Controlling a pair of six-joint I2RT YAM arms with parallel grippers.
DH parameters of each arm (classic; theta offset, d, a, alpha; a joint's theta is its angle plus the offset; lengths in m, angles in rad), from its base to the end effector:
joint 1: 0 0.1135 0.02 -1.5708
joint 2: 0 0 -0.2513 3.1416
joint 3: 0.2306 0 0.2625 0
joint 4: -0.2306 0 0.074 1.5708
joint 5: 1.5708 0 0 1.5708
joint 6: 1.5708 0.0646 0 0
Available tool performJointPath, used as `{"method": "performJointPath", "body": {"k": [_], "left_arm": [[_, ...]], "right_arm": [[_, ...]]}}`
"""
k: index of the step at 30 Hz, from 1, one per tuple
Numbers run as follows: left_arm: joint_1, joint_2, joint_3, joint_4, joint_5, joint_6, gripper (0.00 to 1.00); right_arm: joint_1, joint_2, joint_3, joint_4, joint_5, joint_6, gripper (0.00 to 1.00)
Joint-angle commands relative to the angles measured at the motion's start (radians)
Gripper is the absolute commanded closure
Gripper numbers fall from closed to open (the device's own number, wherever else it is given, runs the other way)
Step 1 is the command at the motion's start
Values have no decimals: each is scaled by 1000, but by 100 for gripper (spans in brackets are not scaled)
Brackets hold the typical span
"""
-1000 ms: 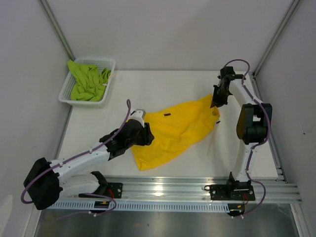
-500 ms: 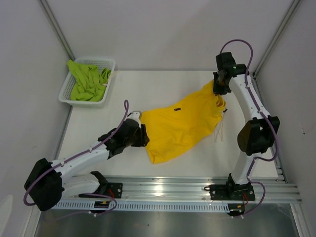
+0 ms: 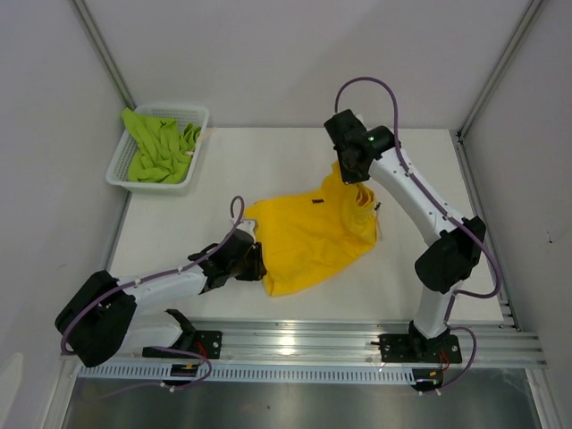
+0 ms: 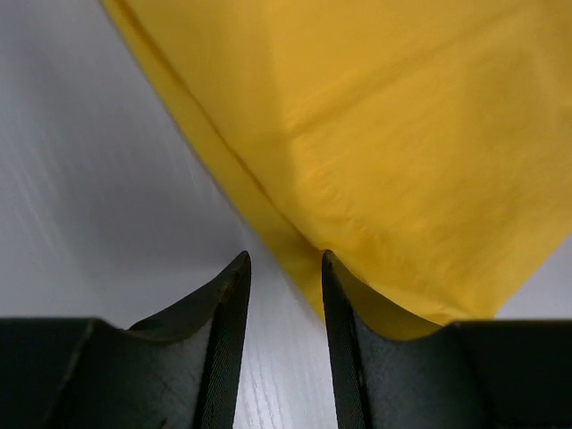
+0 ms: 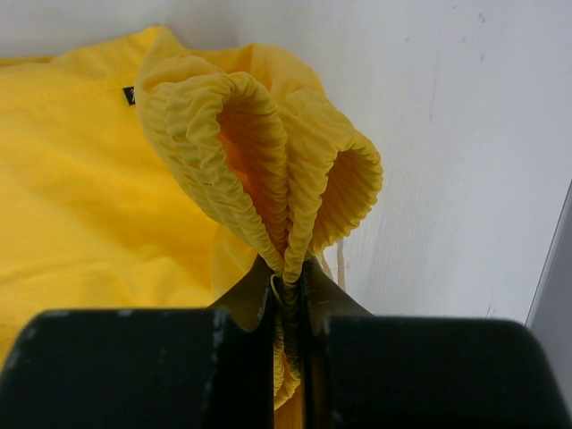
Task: Fold and stack the shorts
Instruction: Fold the shorts
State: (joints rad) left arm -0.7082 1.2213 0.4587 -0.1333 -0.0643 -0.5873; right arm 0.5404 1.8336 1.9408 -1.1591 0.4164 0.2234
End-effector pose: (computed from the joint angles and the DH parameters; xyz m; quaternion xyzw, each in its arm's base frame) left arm 0.1901 -0.1573 0.1083 0.0464 0.9420 -0.1755 0.2822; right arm 0.3555 0.1828 0.3276 -0.0969 0.9422 -0.0918 0.3074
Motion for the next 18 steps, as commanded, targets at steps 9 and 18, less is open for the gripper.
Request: {"method": "performJointPath", "body": {"k": [9, 18], "left_arm": [[7, 64, -74, 178, 9, -26, 69], [7, 9, -146, 199, 6, -37, 71]], "right_arm": [[202, 165, 213, -140, 124, 206, 100], [280, 225, 250, -67, -22, 333, 100]]}}
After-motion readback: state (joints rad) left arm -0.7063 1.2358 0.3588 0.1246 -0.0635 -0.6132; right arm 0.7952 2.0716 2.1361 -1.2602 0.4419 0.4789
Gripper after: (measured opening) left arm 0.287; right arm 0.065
